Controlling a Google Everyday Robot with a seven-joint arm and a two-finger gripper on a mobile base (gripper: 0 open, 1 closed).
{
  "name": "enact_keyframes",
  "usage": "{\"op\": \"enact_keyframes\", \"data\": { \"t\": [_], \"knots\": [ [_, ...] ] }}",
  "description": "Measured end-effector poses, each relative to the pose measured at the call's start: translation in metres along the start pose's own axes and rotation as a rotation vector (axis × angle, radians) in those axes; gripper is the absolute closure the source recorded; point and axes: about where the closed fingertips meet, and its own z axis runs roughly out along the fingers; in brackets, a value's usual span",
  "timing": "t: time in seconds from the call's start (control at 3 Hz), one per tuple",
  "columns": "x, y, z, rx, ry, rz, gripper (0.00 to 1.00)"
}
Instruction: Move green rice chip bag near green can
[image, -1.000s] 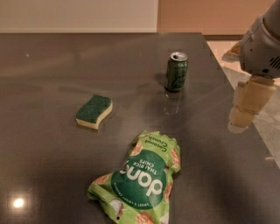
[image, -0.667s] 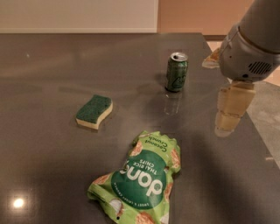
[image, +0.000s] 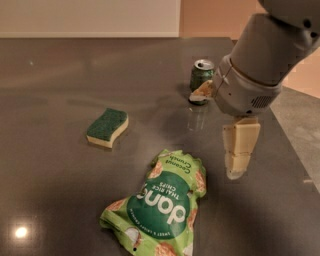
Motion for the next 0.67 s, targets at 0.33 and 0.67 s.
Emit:
{"op": "enact_keyframes", "data": {
  "t": [0.33,0.67],
  "knots": [
    [-0.027,0.011,0.023,-0.057,-0.031,-0.174,0.00],
    [-0.050,0.017,0.050,-0.118,-0.056,-0.326,0.00]
  ]
}}
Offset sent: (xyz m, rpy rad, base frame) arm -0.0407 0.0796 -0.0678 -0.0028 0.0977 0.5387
